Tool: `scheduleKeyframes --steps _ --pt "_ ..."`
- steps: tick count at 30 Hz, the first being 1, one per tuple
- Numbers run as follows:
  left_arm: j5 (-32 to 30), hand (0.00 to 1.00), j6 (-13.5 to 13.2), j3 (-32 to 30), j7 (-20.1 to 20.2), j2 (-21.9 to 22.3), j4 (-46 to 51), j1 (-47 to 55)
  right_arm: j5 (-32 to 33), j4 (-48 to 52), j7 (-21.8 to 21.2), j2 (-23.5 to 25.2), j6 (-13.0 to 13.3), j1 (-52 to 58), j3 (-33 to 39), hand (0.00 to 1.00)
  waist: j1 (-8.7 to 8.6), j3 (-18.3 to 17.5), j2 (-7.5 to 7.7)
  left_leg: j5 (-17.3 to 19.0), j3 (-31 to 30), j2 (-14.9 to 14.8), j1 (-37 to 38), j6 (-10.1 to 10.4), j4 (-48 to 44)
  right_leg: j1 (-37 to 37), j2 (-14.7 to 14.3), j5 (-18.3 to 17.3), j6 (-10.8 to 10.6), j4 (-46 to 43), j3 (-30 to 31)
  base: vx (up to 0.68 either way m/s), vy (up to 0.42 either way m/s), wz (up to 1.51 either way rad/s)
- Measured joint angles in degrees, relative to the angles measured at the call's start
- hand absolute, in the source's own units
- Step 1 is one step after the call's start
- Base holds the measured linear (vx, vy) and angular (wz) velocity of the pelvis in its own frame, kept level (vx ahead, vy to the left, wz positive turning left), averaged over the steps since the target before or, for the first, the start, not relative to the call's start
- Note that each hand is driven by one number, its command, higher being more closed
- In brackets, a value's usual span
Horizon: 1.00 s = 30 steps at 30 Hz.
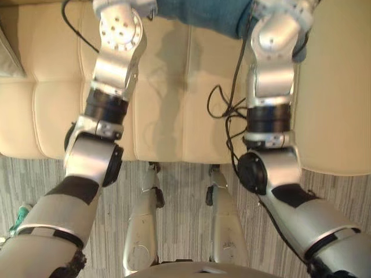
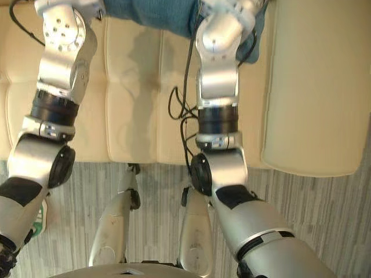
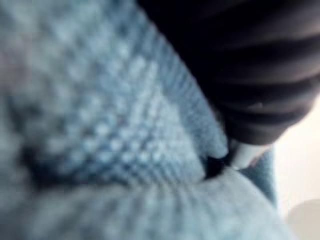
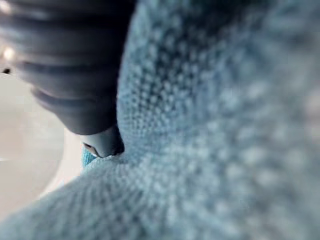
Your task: Pick up cushions and gather them together orderly.
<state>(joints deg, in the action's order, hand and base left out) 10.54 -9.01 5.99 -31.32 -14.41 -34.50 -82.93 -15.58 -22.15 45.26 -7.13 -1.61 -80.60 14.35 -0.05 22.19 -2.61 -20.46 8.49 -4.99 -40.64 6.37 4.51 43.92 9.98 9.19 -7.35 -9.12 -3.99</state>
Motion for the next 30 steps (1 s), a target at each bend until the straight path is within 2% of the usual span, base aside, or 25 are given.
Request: scheduleKeyframes --steps 2,4,8,9,10,12,14,15,18,19,23,27,30 --pt "0.0 0.0 1.0 -1.7 0.0 1.6 -1.0 -2.8 2.3 -2.7 1.8 -2.5 -1.0 -4.7 0.5 0.0 0.52 1.2 -1.62 -1.3 -1.7 -0.1 -4.1 0.6 0.0 3.1 0.2 0.1 0.0 -0.2 -1.4 -0.04 -0.01 0.27" --pt "0.0 0.0 1.1 -2.3 0.2 2.4 -1.0 -3.1 3.2 -3.5 2.9 -3.3 -1.1 -5.5 0.5 0.0 0.68 1.3 -1.75 -2.6 -2.4 0.2 -6.5 1.7 0.0 5.3 0.7 0.1 0.0 -0.8 -1.9 -0.01 0.012 0.2" --pt "0.0 0.0 1.9 -3.9 1.8 3.8 -1.0 -3.2 6.6 -3.5 1.7 -5.3 -1.2 -5.6 0.3 0.0 1.23 1.3 -1.76 -2.6 -2.3 0.1 -10.4 1.7 0.0 10.8 0.8 -0.9 0.2 -4.2 -1.7 0.0 0.041 0.02" --pt "0.0 0.0 2.2 -4.9 3.1 3.8 -1.1 -3.2 8.1 -3.5 0.8 -6.1 -1.1 -5.5 0.2 0.0 1.28 1.3 -1.76 -0.3 -2.2 -0.3 -12.1 4.0 0.0 13.2 0.7 -1.3 0.3 -5.7 -1.7 -0.02 0.067 -0.04" --pt "0.0 0.0 2.3 -5.2 3.4 3.8 -1.1 -3.2 8.9 -3.5 0.3 -6.3 -1.1 -5.5 0.1 0.0 1.28 1.3 -1.75 0.4 -2.2 -0.5 -12.7 4.1 0.0 13.9 0.7 -1.3 0.4 -6.1 -1.7 -0.02 0.057 -0.04" --pt "0.5 0.0 3.2 -6.9 5.0 4.7 -2.3 -2.2 11.1 -3.5 -1.8 -7.0 -1.2 -4.7 -0.8 0.0 1.47 1.3 -1.75 2.3 -0.3 -1.0 -15.0 3.3 0.0 16.4 0.7 -0.4 0.5 -6.3 -1.7 -0.02 0.046 0.02" --pt "0.6 0.0 4.1 -8.5 6.1 6.5 -2.9 0.7 11.2 -3.5 -3.6 -6.6 -1.7 -2.0 -1.4 0.0 1.54 1.3 -1.73 2.5 1.7 -1.6 -15.1 3.5 0.0 16.5 0.7 -0.3 0.5 -6.2 -1.7 0.01 0.035 -0.01" --pt "1.7 0.0 4.1 -10.7 6.8 8.0 -2.7 4.1 11.3 -3.0 -5.3 -6.4 -2.2 1.1 -2.6 0.0 1.4 1.3 -1.72 2.0 2.9 -1.9 -14.8 3.1 0.0 16.6 0.7 -0.9 0.5 -6.7 -1.5 0.03 0.032 -0.06" --pt "2.9 0.0 3.9 -12.8 7.5 8.9 -2.3 8.3 11.5 -0.5 -6.8 -5.4 -2.2 4.7 -3.1 0.0 0.95 1.3 -1.71 0.0 4.3 -2.0 -14.0 1.2 0.0 17.0 0.6 -2.7 0.5 -9.2 -1.1 0.03 -0.003 -0.03" --pt "3.5 0.0 3.8 -12.7 8.1 9.0 -2.0 10.3 11.9 1.2 -7.6 -5.1 -2.2 6.6 -3.2 0.0 0.66 1.3 -1.71 -0.5 4.4 -1.9 -13.3 0.6 0.0 17.0 0.8 -4.0 0.6 -10.9 -1.0 0.05 -0.054 0.12" --pt "4.2 0.0 3.2 -12.6 9.2 8.8 0.6 16.3 13.2 3.8 -9.1 -5.2 -1.7 10.6 -3.7 0.0 0.67 1.3 -1.65 -0.5 4.8 -2.4 -11.2 0.6 0.0 17.0 0.8 -7.1 1.1 -15.0 -0.4 0.02 -0.113 0.04" --pt "4.4 0.0 3.0 -12.5 9.3 8.0 2.0 18.8 15.9 5.1 -10.4 -5.9 -1.1 13.7 -3.7 0.0 0.7 1.3 -1.61 0.1 5.6 -3.3 -10.2 0.6 0.0 17.0 -0.1 -7.8 1.5 -16.0 0.1 -0.03 -0.134 -0.11" --pt "4.5 0.0 3.1 -12.4 9.6 5.7 2.4 19.5 17.6 8.3 -12.2 -7.5 -0.4 17.1 -3.5 0.0 0.4 1.3 -1.6 0.6 5.7 -3.8 -10.0 0.0 0.0 17.0 -0.7 -8.0 1.8 -16.3 0.1 -0.05 -0.158 -0.07"
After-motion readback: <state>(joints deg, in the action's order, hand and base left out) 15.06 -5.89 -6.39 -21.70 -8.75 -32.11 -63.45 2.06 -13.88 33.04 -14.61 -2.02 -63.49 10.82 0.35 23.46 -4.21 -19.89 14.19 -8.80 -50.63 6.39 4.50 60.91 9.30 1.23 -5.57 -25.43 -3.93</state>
